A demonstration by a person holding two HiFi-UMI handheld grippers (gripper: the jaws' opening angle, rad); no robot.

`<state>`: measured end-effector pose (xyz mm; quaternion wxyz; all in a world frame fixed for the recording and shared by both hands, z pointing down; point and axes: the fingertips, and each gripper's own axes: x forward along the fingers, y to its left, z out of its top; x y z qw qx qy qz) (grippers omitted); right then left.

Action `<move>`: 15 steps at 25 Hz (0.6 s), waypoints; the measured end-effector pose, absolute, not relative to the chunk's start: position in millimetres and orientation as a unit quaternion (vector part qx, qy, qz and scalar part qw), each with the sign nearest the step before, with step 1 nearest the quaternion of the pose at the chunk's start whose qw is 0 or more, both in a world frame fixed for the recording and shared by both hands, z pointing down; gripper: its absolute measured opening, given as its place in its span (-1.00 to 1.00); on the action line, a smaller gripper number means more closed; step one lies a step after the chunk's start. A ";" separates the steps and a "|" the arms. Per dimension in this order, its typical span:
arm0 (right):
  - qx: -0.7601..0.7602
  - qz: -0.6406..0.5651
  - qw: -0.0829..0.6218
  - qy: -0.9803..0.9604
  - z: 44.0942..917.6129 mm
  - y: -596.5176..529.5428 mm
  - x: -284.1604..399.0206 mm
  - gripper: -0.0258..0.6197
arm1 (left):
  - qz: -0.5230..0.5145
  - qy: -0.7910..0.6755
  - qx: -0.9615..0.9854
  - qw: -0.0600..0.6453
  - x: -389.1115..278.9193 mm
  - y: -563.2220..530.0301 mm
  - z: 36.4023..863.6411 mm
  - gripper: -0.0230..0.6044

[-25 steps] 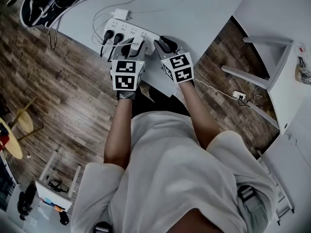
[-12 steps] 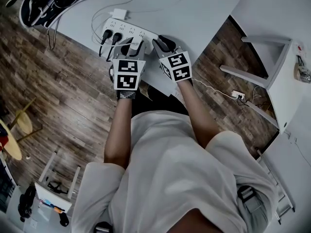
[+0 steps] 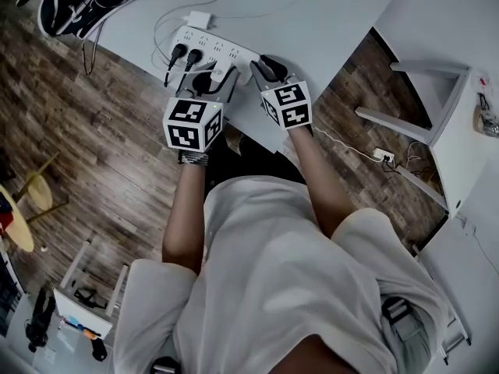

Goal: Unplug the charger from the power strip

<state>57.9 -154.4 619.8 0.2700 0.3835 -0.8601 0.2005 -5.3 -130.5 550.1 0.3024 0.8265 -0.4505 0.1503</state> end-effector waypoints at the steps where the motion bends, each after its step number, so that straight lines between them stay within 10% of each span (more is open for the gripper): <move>1: 0.384 0.202 0.270 -0.859 619.8 -154.4 57.5 -0.60 | 0.142 -0.445 0.827 0.313 -5.7 -125.5 550.4 -0.47; 15: 0.433 0.197 0.233 -0.848 587.9 -136.5 79.8 -0.61 | 0.123 -0.418 0.793 0.426 -7.6 -83.8 601.3 -0.47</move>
